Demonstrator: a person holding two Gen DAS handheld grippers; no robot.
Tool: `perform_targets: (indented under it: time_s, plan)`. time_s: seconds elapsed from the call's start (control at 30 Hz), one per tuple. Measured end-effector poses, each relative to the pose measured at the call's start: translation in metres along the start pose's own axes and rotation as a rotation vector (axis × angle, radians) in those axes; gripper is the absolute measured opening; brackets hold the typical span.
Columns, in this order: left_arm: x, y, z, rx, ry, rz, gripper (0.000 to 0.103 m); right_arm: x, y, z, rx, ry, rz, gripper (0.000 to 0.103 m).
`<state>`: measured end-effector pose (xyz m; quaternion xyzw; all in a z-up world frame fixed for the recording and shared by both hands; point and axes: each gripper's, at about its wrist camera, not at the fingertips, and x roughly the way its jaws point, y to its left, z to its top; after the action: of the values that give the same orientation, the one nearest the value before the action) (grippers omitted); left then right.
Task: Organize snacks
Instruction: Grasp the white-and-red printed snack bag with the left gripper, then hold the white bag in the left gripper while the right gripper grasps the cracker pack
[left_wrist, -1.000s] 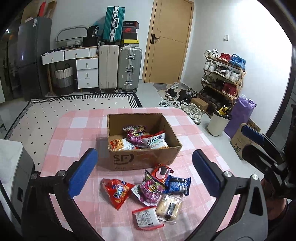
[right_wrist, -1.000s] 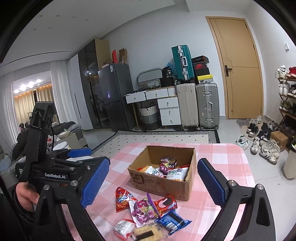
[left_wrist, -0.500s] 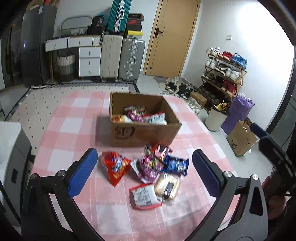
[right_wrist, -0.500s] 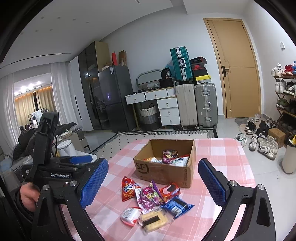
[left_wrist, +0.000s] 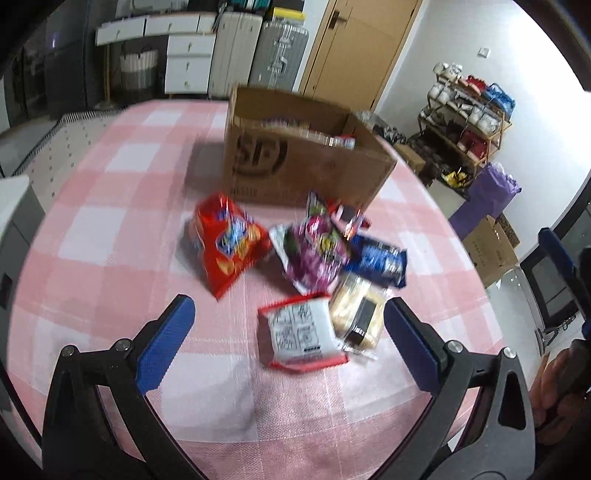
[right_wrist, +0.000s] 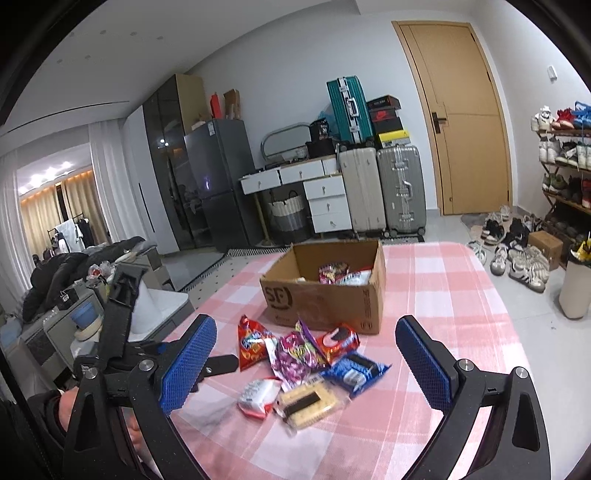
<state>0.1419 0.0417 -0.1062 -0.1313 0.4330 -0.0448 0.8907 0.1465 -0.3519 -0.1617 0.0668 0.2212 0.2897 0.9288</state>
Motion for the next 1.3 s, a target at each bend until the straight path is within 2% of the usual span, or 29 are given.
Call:
perform_targets:
  time_s: [0.33, 0.5, 0.7, 0.77, 0.8, 0.83, 0.9, 0.93, 1.3]
  plan:
    - [0.054, 0.006, -0.017, -0.013, 0.087, 0.009, 0.102, 0.021, -0.019, -0.026, 0.048, 0.064, -0.011, 0.099]
    - [0.073, 0.007, -0.019, -0.017, 0.108, 0.012, 0.102, 0.032, -0.03, -0.037, 0.071, 0.095, -0.027, 0.099]
    - [0.089, -0.005, -0.022, 0.014, 0.115, 0.008, 0.096, 0.036, -0.031, -0.045, 0.065, 0.11, -0.029, 0.099]
    - [0.091, -0.007, -0.021, 0.019, 0.104, 0.007, 0.089, 0.037, -0.032, -0.048, 0.068, 0.114, -0.031, 0.099]
    - [0.091, -0.008, -0.02, 0.023, 0.096, -0.007, 0.069, 0.038, -0.032, -0.049, 0.072, 0.117, -0.029, 0.099]
    - [0.092, -0.008, -0.02, 0.026, 0.096, -0.027, 0.042, 0.039, -0.033, -0.05, 0.074, 0.119, -0.029, 0.099]
    - [0.096, -0.01, -0.018, 0.052, 0.126, -0.091, 0.041, 0.039, -0.033, -0.052, 0.078, 0.122, -0.029, 0.099]
    - [0.097, -0.011, -0.017, 0.059, 0.128, -0.099, 0.04, 0.04, -0.034, -0.053, 0.079, 0.126, -0.028, 0.099]
    - [0.095, -0.013, -0.013, 0.052, 0.102, -0.099, 0.04, 0.049, -0.031, -0.062, 0.083, 0.167, -0.029, 0.099]
